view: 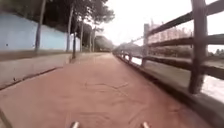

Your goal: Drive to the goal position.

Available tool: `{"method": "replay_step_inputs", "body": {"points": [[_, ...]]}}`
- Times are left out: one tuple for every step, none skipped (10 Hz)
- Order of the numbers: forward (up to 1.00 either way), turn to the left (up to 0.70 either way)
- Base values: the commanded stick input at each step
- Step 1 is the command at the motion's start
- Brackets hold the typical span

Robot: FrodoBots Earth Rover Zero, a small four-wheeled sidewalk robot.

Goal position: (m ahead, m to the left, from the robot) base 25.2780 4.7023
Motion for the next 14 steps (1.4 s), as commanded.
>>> {"method": "replay_step_inputs", "body": {"points": [[0.70, 0.21], [0.70, 0.04], [0.70, 0.00], [0.70, 0.00], [0.70, 0.00], [0.70, 0.04], [0.70, 0.16], [0.70, 0.23], [0.70, 0.00], [0.70, 0.00], [0.70, 0.00], [0.70, 0.00], [0.70, 0.00], [0.70, 0.00]]}}
